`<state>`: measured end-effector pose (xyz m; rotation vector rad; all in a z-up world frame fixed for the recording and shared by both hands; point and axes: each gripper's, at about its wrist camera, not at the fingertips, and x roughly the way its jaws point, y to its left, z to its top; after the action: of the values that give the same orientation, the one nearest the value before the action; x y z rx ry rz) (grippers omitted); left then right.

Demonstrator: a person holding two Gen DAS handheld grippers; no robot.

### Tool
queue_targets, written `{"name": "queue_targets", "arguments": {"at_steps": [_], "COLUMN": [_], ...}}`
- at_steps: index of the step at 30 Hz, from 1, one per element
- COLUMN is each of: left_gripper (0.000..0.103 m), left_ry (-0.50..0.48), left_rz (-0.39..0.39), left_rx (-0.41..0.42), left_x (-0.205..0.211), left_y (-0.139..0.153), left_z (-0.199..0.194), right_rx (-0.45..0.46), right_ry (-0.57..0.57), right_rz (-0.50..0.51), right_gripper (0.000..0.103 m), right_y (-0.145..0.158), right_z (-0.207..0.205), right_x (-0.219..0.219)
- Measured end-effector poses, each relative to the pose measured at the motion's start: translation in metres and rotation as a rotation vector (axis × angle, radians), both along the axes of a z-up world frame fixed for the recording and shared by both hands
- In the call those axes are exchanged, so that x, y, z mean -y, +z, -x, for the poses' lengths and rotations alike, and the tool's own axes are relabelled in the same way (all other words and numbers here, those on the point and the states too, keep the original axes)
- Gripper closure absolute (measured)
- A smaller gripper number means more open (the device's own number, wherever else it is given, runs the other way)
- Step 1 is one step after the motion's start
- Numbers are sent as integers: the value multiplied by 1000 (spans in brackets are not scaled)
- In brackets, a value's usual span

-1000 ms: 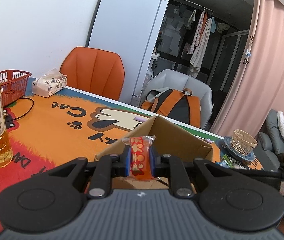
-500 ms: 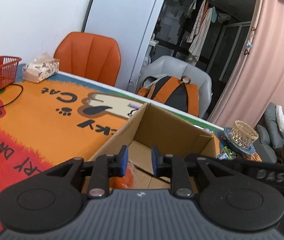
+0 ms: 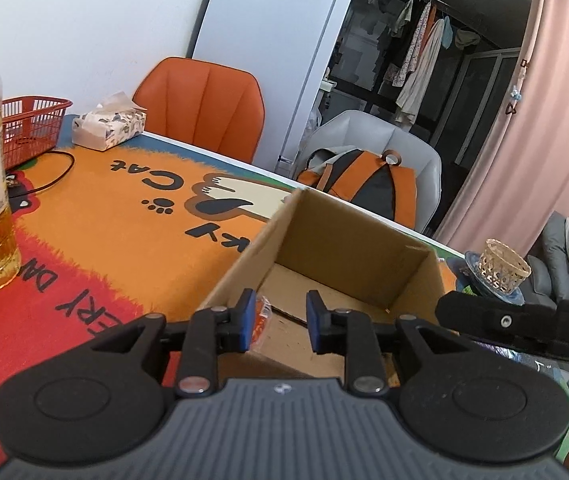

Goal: Organize snacks
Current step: 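Open the right tool dropping the bread roll into the box while the left tool releases the orange packet, then withdraw both tools from the box back toward the snack pile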

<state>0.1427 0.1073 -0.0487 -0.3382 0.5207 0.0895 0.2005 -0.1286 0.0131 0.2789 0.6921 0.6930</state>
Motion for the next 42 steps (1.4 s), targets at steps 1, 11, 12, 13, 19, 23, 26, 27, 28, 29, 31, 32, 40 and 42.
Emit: {"name": "queue_targets", "arguments": {"at_steps": [1, 11, 12, 13, 19, 23, 26, 27, 28, 29, 31, 32, 40, 42], "left_gripper": [78, 77, 75, 74, 65, 50, 37, 31, 28, 24, 21, 20, 17, 16], "left_ry": [3, 20, 22, 23, 20, 13, 4, 4, 5, 6, 0, -5, -54, -66], "left_rz": [3, 25, 30, 31, 26, 11, 9, 9, 6, 1, -6, -7, -19, -18], "left_rx": [-1, -7, -5, -3, 6, 12, 19, 22, 25, 28, 35, 36, 37, 38], "left_x": [0, 8, 9, 10, 21, 34, 43, 47, 51, 55, 63, 67, 97, 104], "left_y": [0, 2, 3, 3, 10, 16, 20, 21, 22, 23, 25, 25, 27, 26], "left_z": [2, 21, 23, 24, 32, 37, 40, 41, 42, 44, 45, 46, 48, 50], "right_rx": [-2, -5, -5, -5, -13, -17, -14, -12, -9, -7, -7, -8, -22, -19], "right_ry": [-1, -27, -31, -35, -64, -84, -105, -111, -121, -129, -149, -157, -222, -230], "right_rz": [-2, -5, -6, -5, -3, -7, -6, -6, -6, -6, -4, -3, 2, 7], "right_gripper": [46, 46, 45, 45, 41, 38, 32, 30, 25, 22, 19, 17, 11, 9], "right_y": [0, 0, -1, -1, -5, -7, -7, -7, -7, -8, -8, -9, -16, -17], "right_z": [1, 10, 11, 12, 16, 18, 20, 21, 22, 23, 25, 25, 31, 33], "right_x": [2, 23, 26, 29, 47, 62, 74, 79, 84, 89, 101, 106, 146, 153]}}
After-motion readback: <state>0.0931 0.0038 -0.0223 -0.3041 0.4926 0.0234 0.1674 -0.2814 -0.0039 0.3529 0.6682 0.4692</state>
